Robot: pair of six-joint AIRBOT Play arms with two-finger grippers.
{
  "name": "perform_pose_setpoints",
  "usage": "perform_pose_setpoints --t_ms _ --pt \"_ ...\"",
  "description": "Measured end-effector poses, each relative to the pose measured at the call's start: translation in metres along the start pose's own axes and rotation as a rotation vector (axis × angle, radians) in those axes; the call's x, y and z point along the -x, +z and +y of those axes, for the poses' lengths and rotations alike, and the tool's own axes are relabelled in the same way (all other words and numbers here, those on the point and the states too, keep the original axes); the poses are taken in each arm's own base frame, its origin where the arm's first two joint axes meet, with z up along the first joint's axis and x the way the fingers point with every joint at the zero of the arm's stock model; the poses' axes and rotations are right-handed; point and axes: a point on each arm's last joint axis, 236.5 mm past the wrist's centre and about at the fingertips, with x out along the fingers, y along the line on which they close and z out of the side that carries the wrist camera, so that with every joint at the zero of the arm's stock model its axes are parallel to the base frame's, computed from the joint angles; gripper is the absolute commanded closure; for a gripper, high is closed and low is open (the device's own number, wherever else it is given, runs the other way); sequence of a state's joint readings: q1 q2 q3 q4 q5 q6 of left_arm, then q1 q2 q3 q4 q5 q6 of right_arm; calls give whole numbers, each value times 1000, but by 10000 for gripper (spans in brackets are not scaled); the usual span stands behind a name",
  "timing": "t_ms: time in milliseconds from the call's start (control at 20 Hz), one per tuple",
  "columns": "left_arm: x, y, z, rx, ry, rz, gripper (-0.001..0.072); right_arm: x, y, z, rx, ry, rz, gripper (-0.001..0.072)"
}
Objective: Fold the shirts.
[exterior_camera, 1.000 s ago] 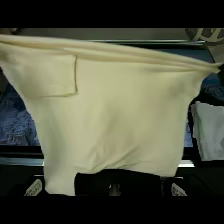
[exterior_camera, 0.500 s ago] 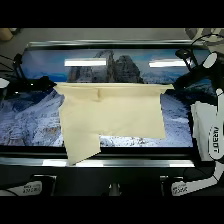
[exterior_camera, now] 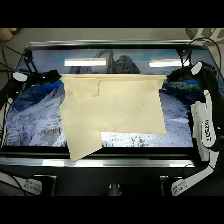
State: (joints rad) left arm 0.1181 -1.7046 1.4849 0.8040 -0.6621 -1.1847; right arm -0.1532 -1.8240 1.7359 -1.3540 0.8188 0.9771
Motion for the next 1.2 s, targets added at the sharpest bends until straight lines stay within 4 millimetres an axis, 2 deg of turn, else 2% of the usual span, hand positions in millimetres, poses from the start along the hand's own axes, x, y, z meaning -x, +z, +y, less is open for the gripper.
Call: perform_pose_setpoints --t_ms 150,250,500,650,700,750,800,850,950,1050,1100,1200 --pt "1 -15 3 -28 -3 73 675 -8 -17 11 -12 50 61 700" --pt "9 -36 5 -59 -7 173 675 -4 -33 19 23 85 129 700" --pt "31 -123 28 -77 58 517 675 -1 -96 52 57 237 374 698" --pt "39 -157 38 -52 93 629 674 -4 -122 67 50 308 468 698" --pt "40 -163 39 -44 98 647 660 -5 -127 70 47 323 486 697" --pt "42 -169 39 -31 100 665 555 -5 -130 73 43 336 497 611" --pt "42 -171 38 -19 99 673 378 -5 -132 75 37 346 503 408" --pt "43 -173 36 -2 95 676 257 -5 -132 76 28 349 504 298" --pt "46 -169 31 36 77 679 263 0 -124 74 6 351 490 284" --pt "57 -158 29 66 62 679 321 17 -116 69 -13 362 485 291" --pt "65 -152 30 80 63 673 322 27 -115 62 -32 361 487 306" --pt "84 -146 32 116 62 681 321 51 -126 50 -83 373 533 305"
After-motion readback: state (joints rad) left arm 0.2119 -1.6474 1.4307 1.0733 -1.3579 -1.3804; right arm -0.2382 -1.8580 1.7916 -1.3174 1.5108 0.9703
